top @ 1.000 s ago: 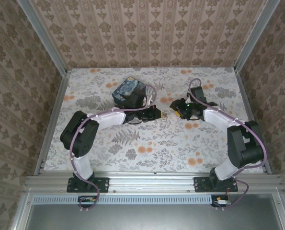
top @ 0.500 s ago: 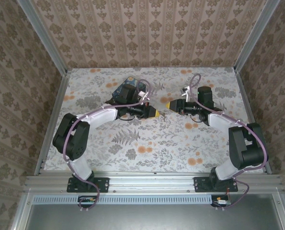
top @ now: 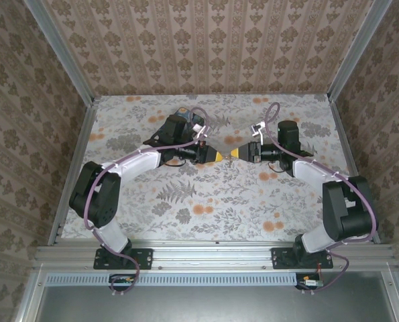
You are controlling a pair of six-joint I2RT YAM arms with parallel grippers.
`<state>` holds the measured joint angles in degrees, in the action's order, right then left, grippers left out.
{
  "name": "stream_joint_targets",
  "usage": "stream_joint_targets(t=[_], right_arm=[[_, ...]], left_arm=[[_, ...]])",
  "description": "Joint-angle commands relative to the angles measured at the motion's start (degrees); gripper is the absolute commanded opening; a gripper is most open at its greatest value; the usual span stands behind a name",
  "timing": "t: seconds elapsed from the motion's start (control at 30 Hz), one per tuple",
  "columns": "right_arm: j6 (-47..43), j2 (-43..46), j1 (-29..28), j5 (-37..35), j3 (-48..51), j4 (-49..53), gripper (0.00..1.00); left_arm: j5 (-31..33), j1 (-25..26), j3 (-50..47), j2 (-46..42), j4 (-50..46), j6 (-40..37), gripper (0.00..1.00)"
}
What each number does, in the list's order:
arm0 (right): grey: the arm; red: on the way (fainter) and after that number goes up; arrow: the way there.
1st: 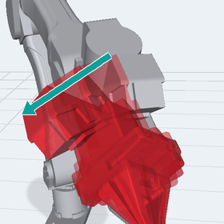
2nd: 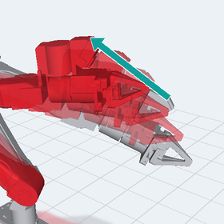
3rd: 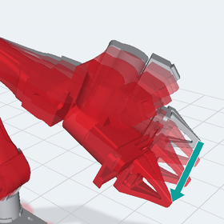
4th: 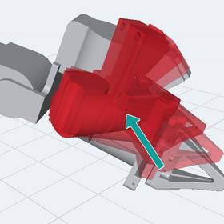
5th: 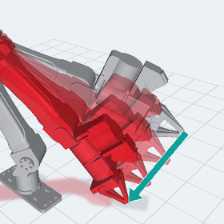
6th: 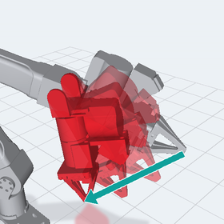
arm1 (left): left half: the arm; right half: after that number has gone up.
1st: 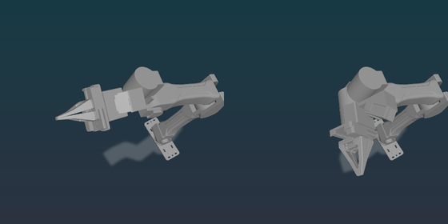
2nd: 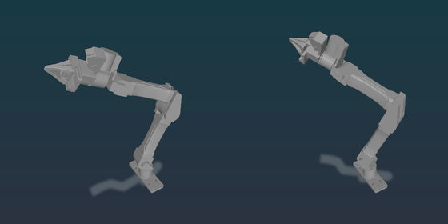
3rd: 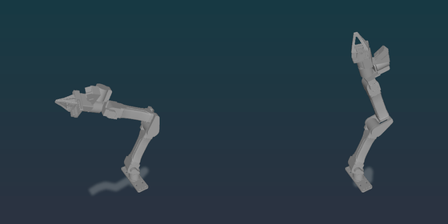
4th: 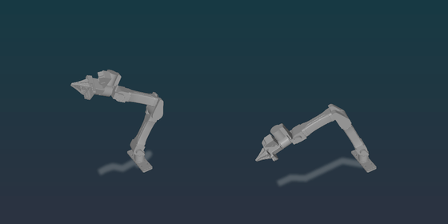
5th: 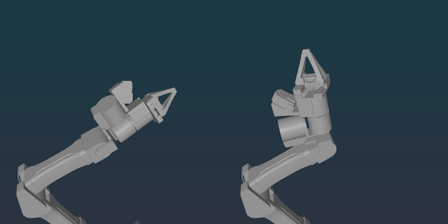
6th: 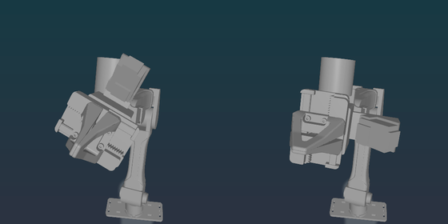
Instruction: Unlock the padlock with the key
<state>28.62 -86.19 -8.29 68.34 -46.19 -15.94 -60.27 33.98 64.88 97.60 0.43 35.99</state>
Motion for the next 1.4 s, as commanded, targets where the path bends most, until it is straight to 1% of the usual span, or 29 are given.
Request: stream_joint_targets(t=[0.0,0.27,0.33,0.57,0.87,1.0,1.17,1.37], right_arm=[[-2.63,1.82,-0.84,2.77,0.76,2.84,0.40],[-3.37,1.06,-1.02,1.74,0.36,4.55,0.38],[-4.41,0.82,-0.94,0.41,-0.03,6.06,0.39],[-2.39,-0.44,-1.08,-0.07,-0.17,3.28,0.39],[-1.20,-1.00,-2.56,-0.48,-0.12,1.46,0.29],[-1.03,-0.75,-2.52,-0.71,-0.04,1.03,0.21],[0.66,-0.86,-2.60,-1.06,0.31,-1.08,0.15],[0.82,-0.44,-2.52,-1.01,0.66,-0.87,0.03]], left_arm=[[-1.96,-0.66,-0.42,-1.69,1.98,0.49,0.00],[-2.41,-0.75,-0.85,-2.05,3.76,1.62,0.00],[-2.58,-0.75,-0.83,-2.13,3.91,1.65,0.00],[-2.77,-0.67,-1.10,-2.27,4.20,1.89,0.00],[-3.00,-0.58,-1.32,-1.70,6.90,3.77,0.00],[-2.99,-0.58,-1.60,-1.89,6.96,3.82,0.00],[-3.02,-0.56,-1.72,-1.96,7.11,3.93,0.00],[-2.37,-0.75,-1.89,-1.96,5.62,3.02,0.00]])
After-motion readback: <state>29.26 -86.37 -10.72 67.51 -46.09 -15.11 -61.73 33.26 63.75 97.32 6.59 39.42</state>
